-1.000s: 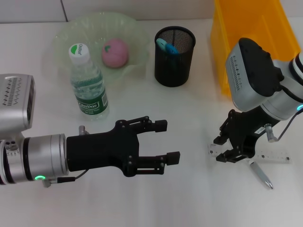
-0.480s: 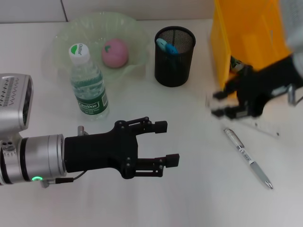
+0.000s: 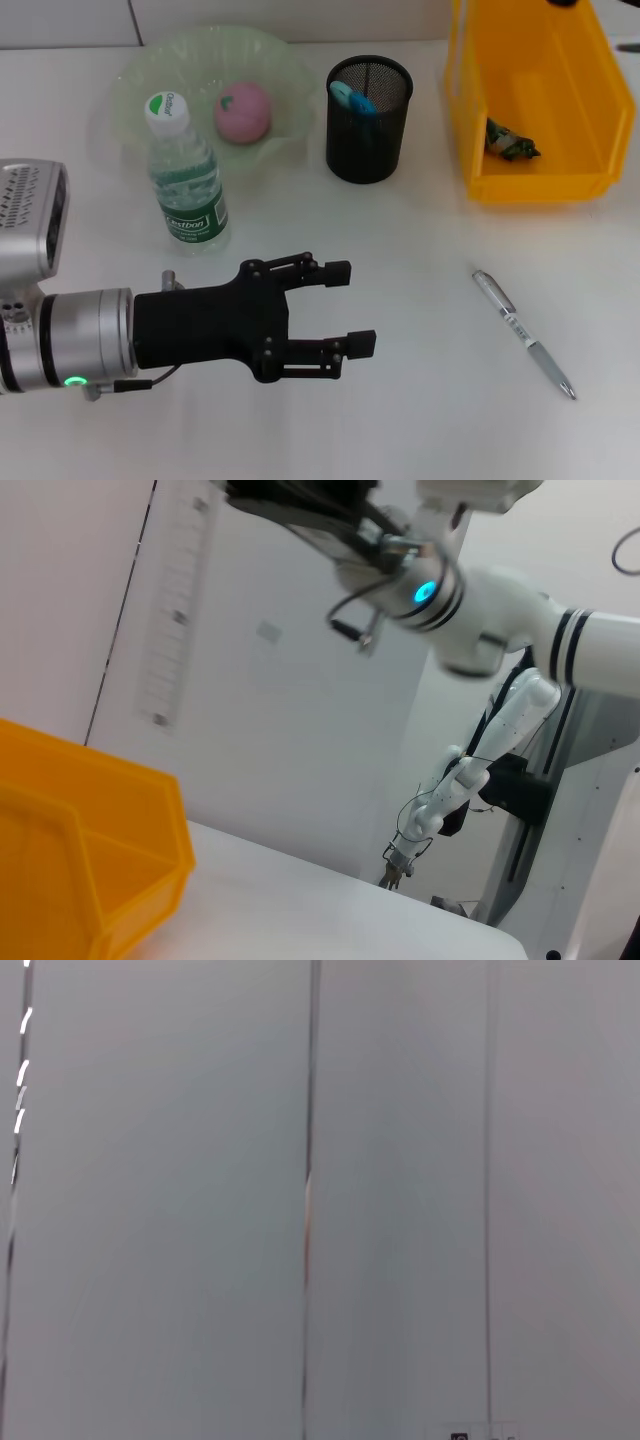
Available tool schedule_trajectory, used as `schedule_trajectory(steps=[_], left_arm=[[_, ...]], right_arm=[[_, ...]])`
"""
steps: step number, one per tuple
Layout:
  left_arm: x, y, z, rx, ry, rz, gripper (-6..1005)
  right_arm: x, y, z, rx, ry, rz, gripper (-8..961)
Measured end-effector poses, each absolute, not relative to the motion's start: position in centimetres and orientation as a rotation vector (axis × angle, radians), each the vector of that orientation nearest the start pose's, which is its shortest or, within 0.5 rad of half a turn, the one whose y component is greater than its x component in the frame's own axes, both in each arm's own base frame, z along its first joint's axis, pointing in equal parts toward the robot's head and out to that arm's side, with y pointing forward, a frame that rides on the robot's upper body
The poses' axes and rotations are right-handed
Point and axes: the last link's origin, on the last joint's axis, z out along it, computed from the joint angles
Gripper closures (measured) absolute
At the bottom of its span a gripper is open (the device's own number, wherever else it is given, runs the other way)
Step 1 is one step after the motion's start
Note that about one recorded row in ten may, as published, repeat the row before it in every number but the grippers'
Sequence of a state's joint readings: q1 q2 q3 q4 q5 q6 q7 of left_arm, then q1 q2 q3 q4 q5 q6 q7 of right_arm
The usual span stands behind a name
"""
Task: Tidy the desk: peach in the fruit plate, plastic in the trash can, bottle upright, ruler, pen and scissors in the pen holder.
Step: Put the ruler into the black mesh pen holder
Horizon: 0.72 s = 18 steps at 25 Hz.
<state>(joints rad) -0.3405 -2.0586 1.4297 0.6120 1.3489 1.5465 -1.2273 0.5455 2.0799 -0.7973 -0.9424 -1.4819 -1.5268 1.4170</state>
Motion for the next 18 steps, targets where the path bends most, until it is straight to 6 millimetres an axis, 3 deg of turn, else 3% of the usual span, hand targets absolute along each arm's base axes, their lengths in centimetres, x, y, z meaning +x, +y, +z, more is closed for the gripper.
schedule_trajectory(steps=[1, 2, 3, 4, 6, 7, 8, 11, 18], left_arm=[[-23.6, 26.0, -5.7, -2.895, -0.521, -1.036, 158], [-23.6, 26.0, -5.7, -2.895, -0.521, -1.036, 158], [-23.6, 26.0, -5.7, -2.897, -0.521, -1.039, 158], [-23.6, 26.0, -5.7, -2.897, -0.521, -1.039, 158], [-23.6, 25.8, -5.7, -2.899, -0.522, -1.049, 158], [-23.6, 25.8, -5.7, -2.899, -0.522, -1.049, 158], [-23.6, 25.7, -5.7, -2.899, -0.520, -1.055, 158], [-23.6, 25.6, -5.8, -2.898, -0.519, -1.060, 158], [-23.8, 25.3, -5.7, -2.893, -0.535, -1.062, 159]], right_arm=[[17.6, 38.2, 6.2, -2.301, 0.235, 1.269, 571], [17.6, 38.2, 6.2, -2.301, 0.235, 1.269, 571], [18.0, 39.1, 4.2, -2.192, 0.259, 1.323, 571], [18.0, 39.1, 4.2, -2.192, 0.259, 1.323, 571], [18.0, 40.2, 1.6, -2.108, 0.282, 1.299, 572], [18.0, 40.2, 1.6, -2.108, 0.282, 1.299, 572], [17.6, 40.8, 0.4, -2.080, 0.314, 1.279, 572], [16.9, 41.8, -1.4, -2.049, 0.352, 1.231, 567], [16.6, 43.3, -3.2, -2.044, 0.418, 1.106, 555]])
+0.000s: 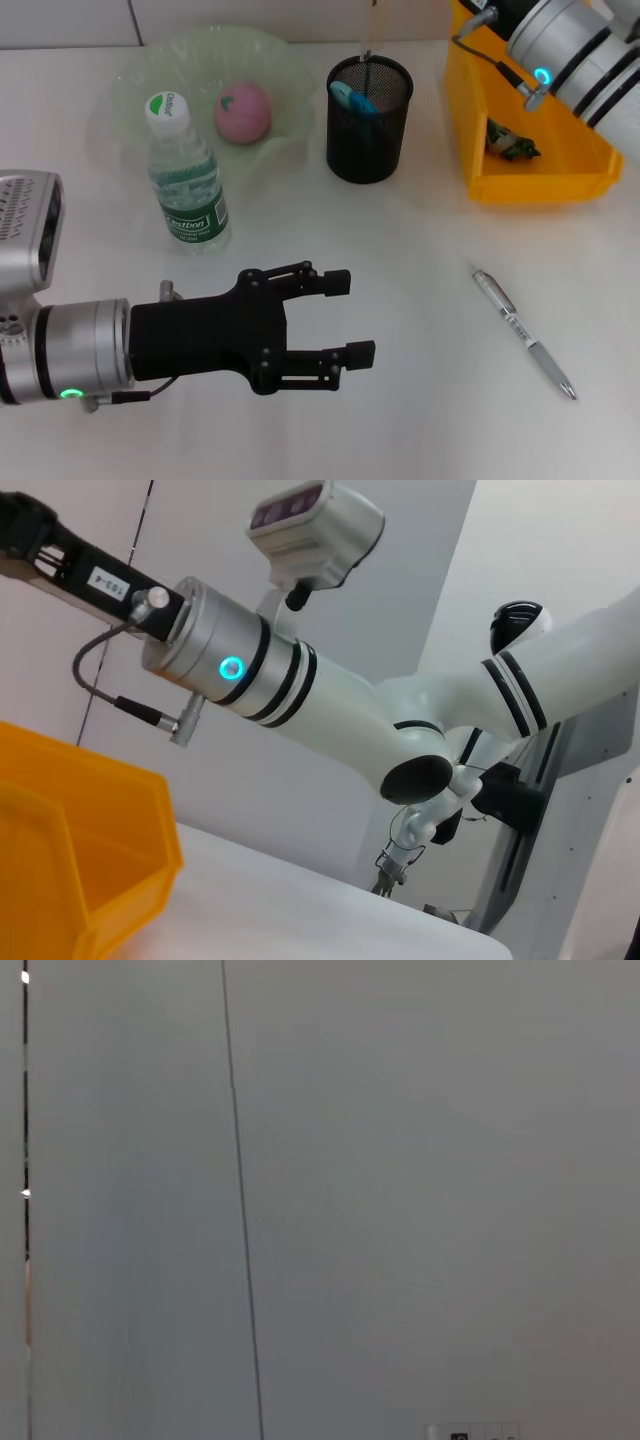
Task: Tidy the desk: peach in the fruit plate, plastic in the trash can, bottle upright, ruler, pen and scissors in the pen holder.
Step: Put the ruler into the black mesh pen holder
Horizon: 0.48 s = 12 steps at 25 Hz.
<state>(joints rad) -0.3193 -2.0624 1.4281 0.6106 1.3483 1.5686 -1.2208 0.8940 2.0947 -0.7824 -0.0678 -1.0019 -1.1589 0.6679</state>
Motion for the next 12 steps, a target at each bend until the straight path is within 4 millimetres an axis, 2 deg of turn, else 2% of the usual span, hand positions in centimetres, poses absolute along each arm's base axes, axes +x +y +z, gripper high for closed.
schedule_trajectory(steps=[12], left_arm=[[-24.2, 25.0, -5.7, -2.886, -0.552, -1.060, 159]], right_arm=[[16.8, 43.5, -4.3, -2.067, 0.494, 1.057, 534]])
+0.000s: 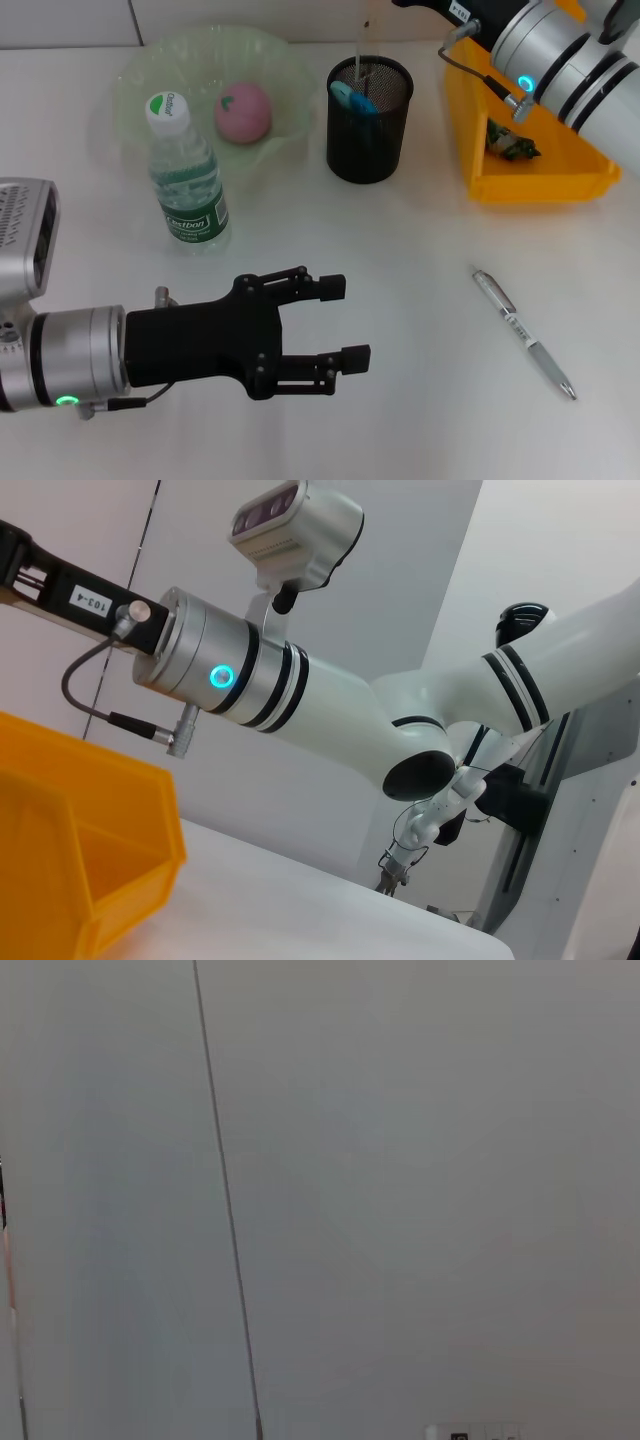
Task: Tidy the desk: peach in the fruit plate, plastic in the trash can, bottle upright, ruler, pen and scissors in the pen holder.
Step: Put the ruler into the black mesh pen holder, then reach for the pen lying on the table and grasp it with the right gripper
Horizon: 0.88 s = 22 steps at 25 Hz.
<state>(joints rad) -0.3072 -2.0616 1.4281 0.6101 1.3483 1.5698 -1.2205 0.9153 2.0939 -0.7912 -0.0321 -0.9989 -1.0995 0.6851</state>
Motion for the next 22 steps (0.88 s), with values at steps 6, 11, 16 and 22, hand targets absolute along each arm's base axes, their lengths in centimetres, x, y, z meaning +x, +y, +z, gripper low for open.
schedule_trajectory(steps=[6, 11, 16, 22], left_arm=[[-24.4, 24.8, -5.8, -2.883, -0.567, -1.058, 159], [-24.4, 24.8, -5.8, -2.883, -0.570, -1.058, 159], [-24.8, 24.6, -5.7, -2.878, -0.582, -1.053, 158], [-25.0, 24.4, -5.7, -2.877, -0.592, -1.051, 158]], right_arm=[[17.0, 43.3, -4.4, -2.075, 0.517, 1.063, 523], [17.2, 43.2, -4.4, -2.074, 0.537, 1.070, 471], [17.7, 42.9, -2.2, -2.095, 0.591, 1.183, 439], [18.5, 40.9, 3.0, -2.273, 0.624, 1.157, 438]])
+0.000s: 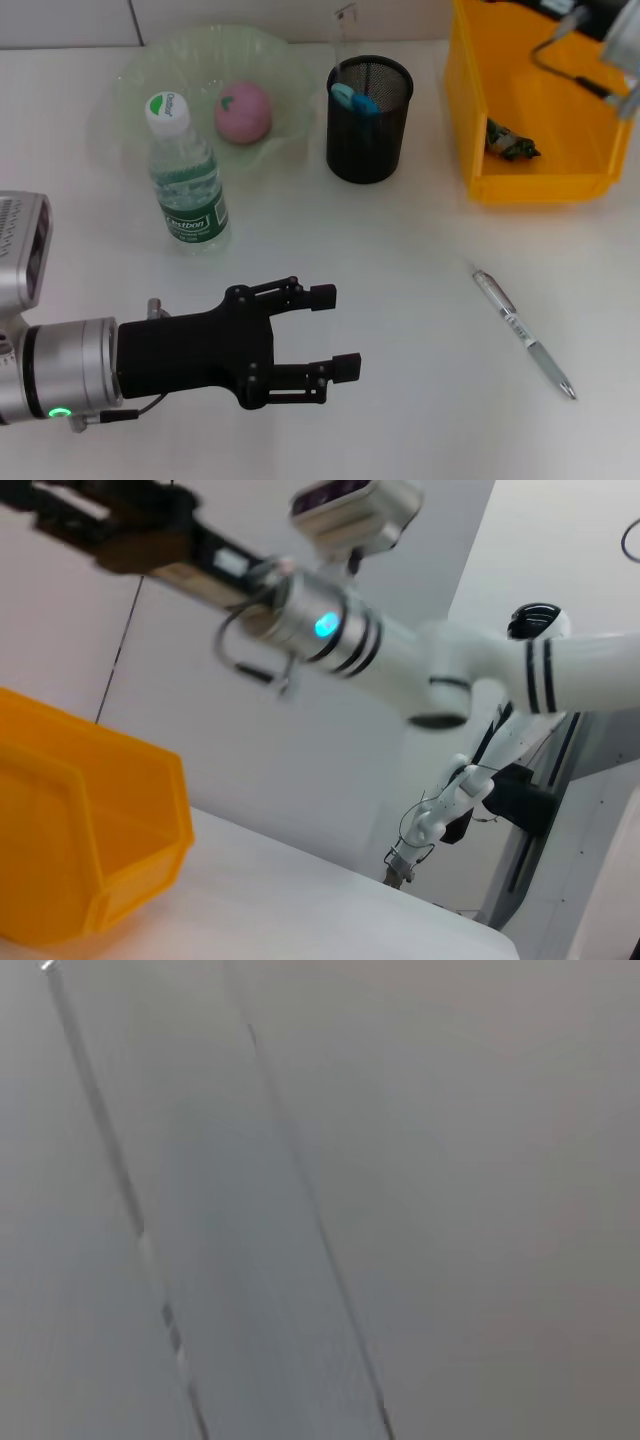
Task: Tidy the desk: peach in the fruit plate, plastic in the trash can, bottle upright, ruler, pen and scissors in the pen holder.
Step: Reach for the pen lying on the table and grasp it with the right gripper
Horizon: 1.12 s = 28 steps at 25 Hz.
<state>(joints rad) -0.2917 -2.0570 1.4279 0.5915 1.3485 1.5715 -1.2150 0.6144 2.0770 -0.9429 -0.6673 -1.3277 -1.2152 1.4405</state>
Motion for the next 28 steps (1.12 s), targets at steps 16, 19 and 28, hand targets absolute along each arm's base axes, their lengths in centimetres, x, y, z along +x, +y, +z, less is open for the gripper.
schedule_trajectory(steps=[16, 19, 28], left_arm=[[-25.5, 24.3, -4.8, -2.938, -0.539, -1.004, 158], [-25.5, 24.2, -4.7, -2.958, -0.527, -0.993, 158], [-25.9, 24.6, -4.7, -3.078, -0.495, -0.844, 158]], right_arm=[[14.8, 33.4, 9.9, -2.576, 0.901, -0.105, 197], [15.6, 33.0, 8.5, -2.534, 1.018, -0.313, 190], [17.2, 32.5, 4.5, -2.538, 1.186, -0.498, 188]])
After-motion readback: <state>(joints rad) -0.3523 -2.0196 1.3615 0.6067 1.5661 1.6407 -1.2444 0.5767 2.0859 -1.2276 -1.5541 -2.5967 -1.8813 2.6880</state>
